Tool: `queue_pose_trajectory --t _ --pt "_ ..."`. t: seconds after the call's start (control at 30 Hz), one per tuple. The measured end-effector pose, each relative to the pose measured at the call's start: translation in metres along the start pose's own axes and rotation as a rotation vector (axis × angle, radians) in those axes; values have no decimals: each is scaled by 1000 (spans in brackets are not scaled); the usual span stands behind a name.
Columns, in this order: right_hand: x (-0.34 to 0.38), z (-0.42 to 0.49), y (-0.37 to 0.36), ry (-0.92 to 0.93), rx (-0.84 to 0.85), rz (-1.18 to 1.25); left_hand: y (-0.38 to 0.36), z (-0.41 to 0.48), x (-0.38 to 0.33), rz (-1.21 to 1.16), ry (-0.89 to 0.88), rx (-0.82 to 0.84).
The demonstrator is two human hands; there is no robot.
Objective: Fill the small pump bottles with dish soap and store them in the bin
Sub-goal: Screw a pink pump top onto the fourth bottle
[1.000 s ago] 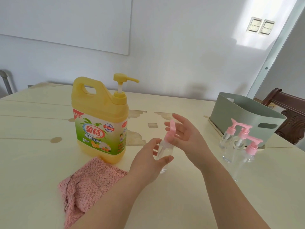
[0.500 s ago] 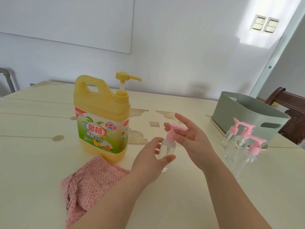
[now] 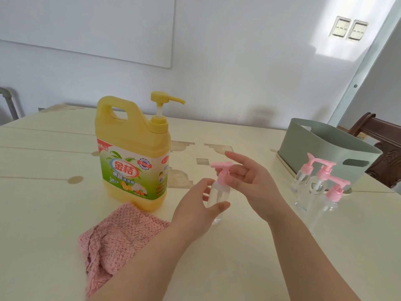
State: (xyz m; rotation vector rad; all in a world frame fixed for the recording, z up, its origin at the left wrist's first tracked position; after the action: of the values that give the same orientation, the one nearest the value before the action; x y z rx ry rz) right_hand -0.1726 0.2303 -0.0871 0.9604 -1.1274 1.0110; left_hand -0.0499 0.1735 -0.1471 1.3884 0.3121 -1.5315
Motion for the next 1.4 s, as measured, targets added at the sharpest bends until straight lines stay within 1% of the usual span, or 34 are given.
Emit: queue_pose_trajectory --t 0.07,0.13,0.2,0.27,0.33,0.53,0.6,0.73,0.83,0.93,1.0,1.13,1.23,1.33,1.4 --pt "-1 3 1 4 -67 -56 -1 0 -1 -4 2 1" --pt "-2 5 1 4 -93 -96 -1 0 -1 -2 2 0" --pt "-4 4 0 -10 -77 -93 -1 0 -1 1 3 2" --pt "-4 2 -1 -52 -30 -21 0 0 -1 2 4 -1" --pt "-5 -1 -1 -71 4 -10 -1 0 -1 7 3 -1" --pt "-9 5 -3 -43 -100 -43 0 -1 -3 -4 -8 6" --pt "-10 6 -4 -52 -74 -32 0 0 -3 -1 -10 6" --pt "-8 1 -3 -65 28 75 1 0 -2 -10 -2 6" --pt "-6 -1 -1 -61 4 85 0 0 -1 -13 -4 7" --pt "-6 4 -1 -40 -49 15 -1 1 -1 -23 3 10" --pt "-7 6 -3 -34 -30 -35 -1 1 -1 -14 3 10" --pt "-5 4 -3 -54 41 49 0 1 0 -9 -1 5" --pt "-2 4 0 -38 -8 22 -1 1 0 -3 -5 4" --pt "-3 8 0 9 -101 -98 -1 1 -1 1 -8 -3" --pt "-3 7 -3 17 -102 -134 -1 0 -1 5 -10 -1"
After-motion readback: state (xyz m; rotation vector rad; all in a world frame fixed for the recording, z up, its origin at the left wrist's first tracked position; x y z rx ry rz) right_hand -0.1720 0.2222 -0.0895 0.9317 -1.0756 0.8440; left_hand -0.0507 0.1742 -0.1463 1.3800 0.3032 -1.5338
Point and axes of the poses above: each hand's wrist, its own z-axis towards the middle knuckle, its own y-axis out of the back of the hand, x = y × z, the point moved 5 cm from there along z, towards the middle knuckle, and after that the axes turned 9 degrees about -y, right-handed, at the moved point
